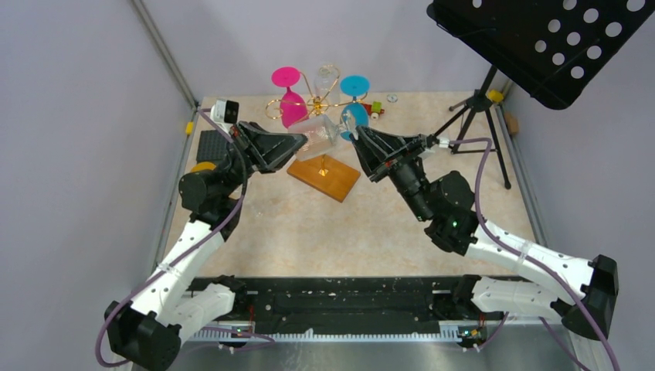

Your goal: Take the wine glass off the wine glass rack

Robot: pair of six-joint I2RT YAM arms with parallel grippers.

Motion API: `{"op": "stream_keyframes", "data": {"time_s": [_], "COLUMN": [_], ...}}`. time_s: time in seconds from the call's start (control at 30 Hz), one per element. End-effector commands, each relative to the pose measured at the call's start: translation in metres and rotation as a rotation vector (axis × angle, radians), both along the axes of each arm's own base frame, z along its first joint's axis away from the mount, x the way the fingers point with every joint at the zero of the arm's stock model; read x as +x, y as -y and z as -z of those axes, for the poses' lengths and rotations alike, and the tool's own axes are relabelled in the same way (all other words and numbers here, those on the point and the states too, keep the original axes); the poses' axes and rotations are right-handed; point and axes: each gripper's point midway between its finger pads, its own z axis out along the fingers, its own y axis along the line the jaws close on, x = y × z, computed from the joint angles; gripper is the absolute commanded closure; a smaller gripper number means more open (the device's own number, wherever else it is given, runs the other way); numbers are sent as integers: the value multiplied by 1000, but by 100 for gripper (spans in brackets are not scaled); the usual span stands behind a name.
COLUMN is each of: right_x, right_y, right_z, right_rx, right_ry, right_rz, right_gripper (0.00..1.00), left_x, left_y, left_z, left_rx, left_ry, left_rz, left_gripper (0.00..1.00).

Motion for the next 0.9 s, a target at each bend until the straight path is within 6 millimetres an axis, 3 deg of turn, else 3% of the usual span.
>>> {"op": "stream_keyframes", "data": {"time_s": [0.0, 0.13, 0.33, 0.4, 0.53, 0.67, 0.87], "right_x": [9, 14, 24, 28, 31, 29, 25], "right_y": [6, 13, 38, 52, 81, 104, 137], "right_z": [17, 28, 48, 56, 72, 83, 101], "right_rx": [-64, -126, -258, -325, -454, -549, -723], "right_ry": [-18, -41, -55, -45, -32, -15, -27], "right_rz": [70, 121, 274, 364, 503, 596, 694], "right_gripper": [59, 42, 32, 31, 30, 30, 30], "left_x": [-15, -8, 10, 8, -16, -25, -5], "left_y": [-6, -2, 1, 4, 17, 18, 5], "left_z": [-25, -22, -13, -9, 1, 28, 94], "left_rx": [-22, 45, 230, 304, 455, 581, 868], "left_ry": [128, 135, 135, 140, 228, 258, 213], "left_rz": [-49, -104, -249, -238, -93, -41, -133], "left_gripper": [100, 100, 100, 100, 100, 100, 100]}}
